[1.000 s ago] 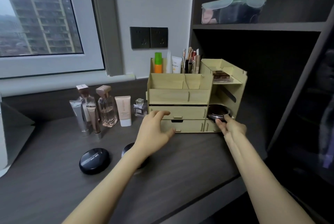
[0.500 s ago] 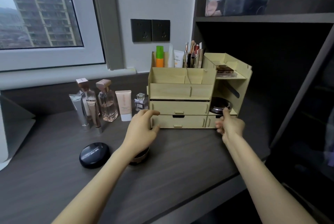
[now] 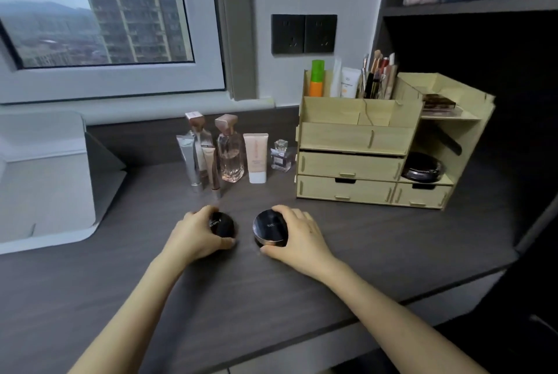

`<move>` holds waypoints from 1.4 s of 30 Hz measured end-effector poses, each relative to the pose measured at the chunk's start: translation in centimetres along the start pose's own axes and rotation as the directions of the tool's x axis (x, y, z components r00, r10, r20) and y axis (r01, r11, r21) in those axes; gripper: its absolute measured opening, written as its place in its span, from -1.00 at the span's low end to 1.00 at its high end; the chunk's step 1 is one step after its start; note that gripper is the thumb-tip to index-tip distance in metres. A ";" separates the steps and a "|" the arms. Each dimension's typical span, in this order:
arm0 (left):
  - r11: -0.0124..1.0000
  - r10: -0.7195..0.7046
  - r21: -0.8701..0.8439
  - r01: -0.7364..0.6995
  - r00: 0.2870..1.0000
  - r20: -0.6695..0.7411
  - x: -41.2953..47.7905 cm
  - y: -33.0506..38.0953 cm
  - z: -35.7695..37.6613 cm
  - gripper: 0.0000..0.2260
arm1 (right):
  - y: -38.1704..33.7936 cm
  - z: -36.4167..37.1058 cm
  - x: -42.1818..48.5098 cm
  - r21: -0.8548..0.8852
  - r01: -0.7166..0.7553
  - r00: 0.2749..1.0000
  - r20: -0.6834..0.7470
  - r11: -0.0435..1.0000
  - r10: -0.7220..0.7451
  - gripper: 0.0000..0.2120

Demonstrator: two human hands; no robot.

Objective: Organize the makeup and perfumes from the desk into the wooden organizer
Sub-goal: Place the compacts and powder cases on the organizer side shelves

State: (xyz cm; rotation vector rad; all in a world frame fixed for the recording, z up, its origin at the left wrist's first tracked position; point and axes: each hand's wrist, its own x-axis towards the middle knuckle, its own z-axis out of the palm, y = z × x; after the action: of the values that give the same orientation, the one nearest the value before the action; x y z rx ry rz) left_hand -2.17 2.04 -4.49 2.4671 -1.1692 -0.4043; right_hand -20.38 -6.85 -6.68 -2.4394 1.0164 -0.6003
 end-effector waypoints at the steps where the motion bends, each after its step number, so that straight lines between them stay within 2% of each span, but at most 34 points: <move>1: 1.000 0.007 0.000 -0.007 1.000 -0.027 0.1 -0.2 0.2 -0.29 | 0.0 0.1 -0.1 0.014 0.008 0.999 -0.035 1.000 -0.008 -0.31; 4: 0.999 0.033 -0.015 -0.035 0.995 -0.090 0.2 -0.1 0.6 -0.34 | 0.7 -0.7 -0.9 0.096 -0.007 0.986 -0.165 0.995 0.023 -0.40; 6: 0.996 0.068 -0.045 -0.074 0.992 -0.108 0.1 0.6 1.1 -0.35 | 1.9 -2.6 -1.8 0.208 -0.049 0.940 -0.320 0.977 0.116 -0.42; 8: 0.985 0.118 -0.111 -0.132 0.986 -0.120 -0.2 1.7 1.7 -0.37 | 3.8 -5.2 -2.8 0.255 -0.083 0.814 -0.540 0.963 0.213 -0.43; 10: 0.965 0.171 -0.179 -0.192 0.977 -0.126 -0.4 3.3 2.4 -0.39 | 6.1 -8.1 -3.4 0.242 -0.155 0.622 -0.730 0.958 0.285 -0.45; 12: 0.940 0.219 -0.235 -0.246 0.966 -0.134 -0.7 5.3 3.0 -0.39 | 8.5 -10.6 -3.5 0.264 -0.246 0.476 -0.806 0.933 0.353 -0.46; 13: 0.926 0.242 -0.260 -0.273 0.960 -0.143 -0.8 6.4 3.3 -0.40 | 9.5 -11.6 -3.2 0.271 -0.280 0.445 -0.814 0.921 0.374 -0.45; 16: 0.888 0.313 -0.299 -0.349 0.936 -0.163 -1.2 9.4 4.0 -0.41 | 11.8 -13.7 -1.7 0.213 -0.331 0.449 -0.821 0.919 0.352 -0.43; 21: 0.843 0.390 -0.327 -0.426 0.904 -0.173 -1.4 12.4 4.9 -0.43 | 13.2 -15.1 1.0 0.038 -0.374 0.564 -0.784 0.926 0.260 -0.43; 24: 0.826 0.430 -0.326 -0.459 0.888 -0.162 -1.2 13.4 5.1 -0.46 | 13.8 -15.1 2.0 0.009 -0.383 0.612 -0.747 0.924 0.261 -0.45; 31: 0.801 0.456 -0.350 -0.486 0.873 -0.171 -1.0 14.5 5.2 -0.47 | 15.0 -15.2 2.8 0.011 -0.398 0.655 -0.697 0.917 0.293 -0.49; 36: 0.780 0.468 -0.365 -0.509 0.861 -0.199 -0.9 15.3 5.1 -0.45 | 15.0 -15.9 2.8 -0.102 -0.461 0.722 -0.621 0.881 0.306 -0.53; 38: 0.769 0.480 -0.364 -0.525 0.851 -0.214 -0.9 15.6 5.1 -0.47 | 14.2 -15.9 2.0 -0.135 -0.432 0.696 -0.678 0.891 0.235 -0.59; 40: 0.751 0.504 -0.353 -0.558 0.830 -0.238 -1.1 16.0 5.1 -0.48 | 12.9 -15.3 0.5 -0.115 -0.337 0.618 -0.776 0.935 0.127 -0.69; 41: 0.738 0.520 -0.348 -0.578 0.816 -0.253 -1.2 16.2 5.1 -0.48 | 12.0 -14.8 -0.4 -0.054 -0.274 0.592 -0.796 0.960 0.124 -0.73; 42: 0.723 0.536 -0.346 -0.598 0.801 -0.265 -1.4 16.5 5.1 -0.47 | 11.1 -14.4 -1.3 0.059 -0.218 0.606 -0.774 0.974 0.182 -0.76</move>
State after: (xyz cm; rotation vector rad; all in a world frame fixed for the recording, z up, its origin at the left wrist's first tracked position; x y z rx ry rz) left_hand -16.30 -7.54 -1.45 1.6303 -1.5167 -0.2451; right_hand -35.07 -16.13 -1.23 -2.0166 1.6017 -1.6544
